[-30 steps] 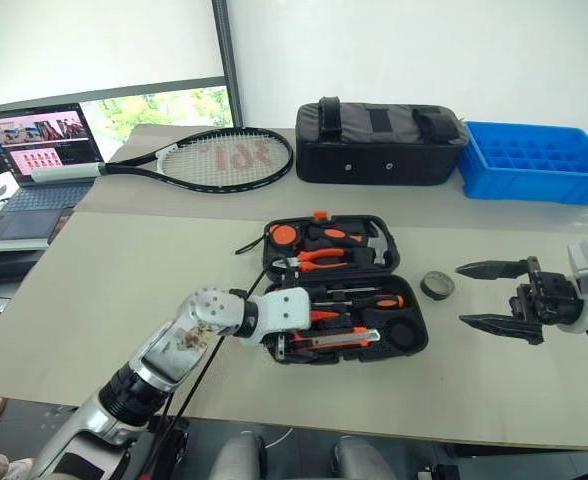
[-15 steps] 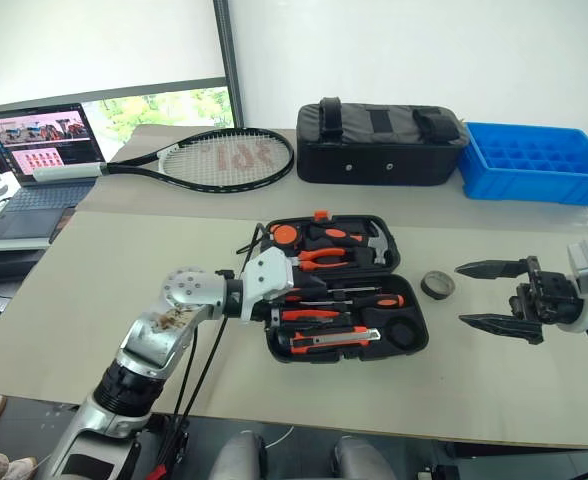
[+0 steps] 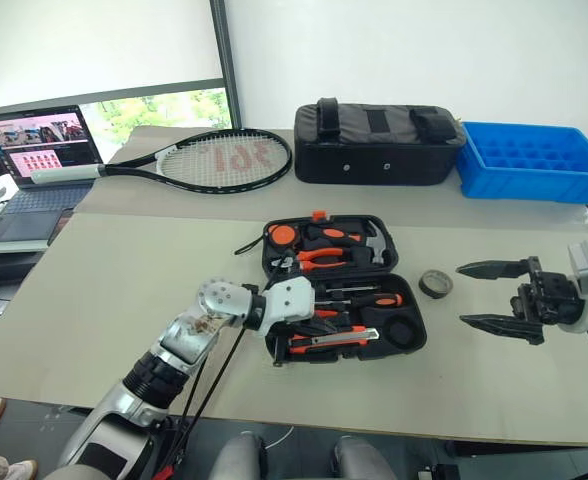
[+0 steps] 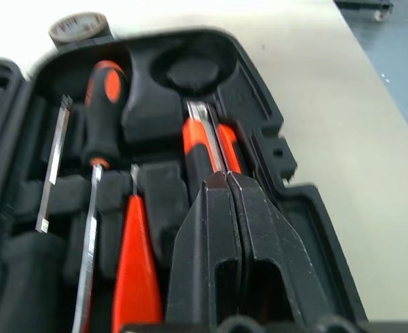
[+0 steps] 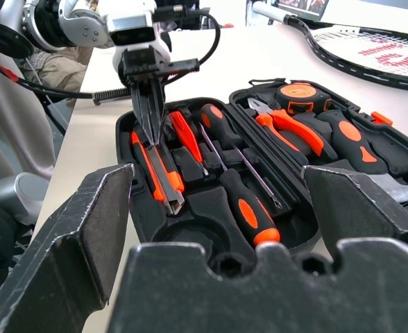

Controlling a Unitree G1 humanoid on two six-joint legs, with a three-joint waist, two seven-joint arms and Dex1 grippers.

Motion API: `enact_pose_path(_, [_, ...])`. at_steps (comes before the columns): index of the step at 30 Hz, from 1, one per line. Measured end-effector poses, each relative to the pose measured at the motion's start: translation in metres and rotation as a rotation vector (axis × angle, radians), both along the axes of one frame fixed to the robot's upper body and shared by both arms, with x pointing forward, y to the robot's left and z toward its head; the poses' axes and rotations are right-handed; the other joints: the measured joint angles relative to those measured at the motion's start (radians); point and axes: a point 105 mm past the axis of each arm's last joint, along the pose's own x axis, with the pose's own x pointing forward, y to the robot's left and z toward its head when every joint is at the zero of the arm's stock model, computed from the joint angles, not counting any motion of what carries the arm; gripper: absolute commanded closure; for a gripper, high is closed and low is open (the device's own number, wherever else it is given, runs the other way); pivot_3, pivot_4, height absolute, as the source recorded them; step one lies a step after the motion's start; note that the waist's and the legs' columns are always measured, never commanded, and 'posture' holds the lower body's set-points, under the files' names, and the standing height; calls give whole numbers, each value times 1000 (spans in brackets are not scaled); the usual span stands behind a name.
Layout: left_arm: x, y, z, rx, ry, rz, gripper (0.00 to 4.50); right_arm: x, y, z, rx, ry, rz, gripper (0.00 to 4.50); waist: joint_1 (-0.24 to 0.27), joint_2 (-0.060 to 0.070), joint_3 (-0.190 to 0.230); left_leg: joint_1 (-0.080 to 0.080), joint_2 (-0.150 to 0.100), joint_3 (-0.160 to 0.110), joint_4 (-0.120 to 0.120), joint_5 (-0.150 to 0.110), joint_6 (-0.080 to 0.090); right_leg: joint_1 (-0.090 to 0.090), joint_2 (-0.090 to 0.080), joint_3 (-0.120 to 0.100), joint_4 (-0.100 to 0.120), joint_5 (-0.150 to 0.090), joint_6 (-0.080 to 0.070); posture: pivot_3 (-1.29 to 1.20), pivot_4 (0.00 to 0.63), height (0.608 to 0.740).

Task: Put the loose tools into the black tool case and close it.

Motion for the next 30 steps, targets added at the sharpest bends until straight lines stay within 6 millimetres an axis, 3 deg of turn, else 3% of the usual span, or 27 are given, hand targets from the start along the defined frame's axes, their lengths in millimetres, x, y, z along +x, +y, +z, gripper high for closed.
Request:
enact_pose_path(10, [6, -11, -10, -48, 54, 10, 4422, 0, 1, -1, 1, -4, -1, 0, 4, 3, -2, 1, 0, 0, 1, 0, 0, 2, 0, 0, 0, 0, 1, 0, 150, 708])
enact_pose_path(19, [10, -7, -22, -35, 90, 26, 4422, 1, 3, -3, 4, -3, 4, 0, -2, 5, -4, 0, 0, 0, 2, 0, 0, 4, 0, 1, 1, 1, 1, 0, 150, 708])
enact_pose_path(27, [11, -5, -18, -52, 69, 50, 4422, 4, 6, -8, -31, 4, 5, 0, -3, 5, -4, 1, 0, 0, 2, 0, 0, 4, 0, 2, 1, 1, 1, 0, 150, 708])
enact_pose_path(30, [12, 10, -9, -37, 68, 102, 4422, 13, 4, -12, -107, -2, -21, 0, -12, 5, -3, 1, 0, 0, 2, 0, 0, 1, 2, 2, 3, 1, 1, 0, 150, 708])
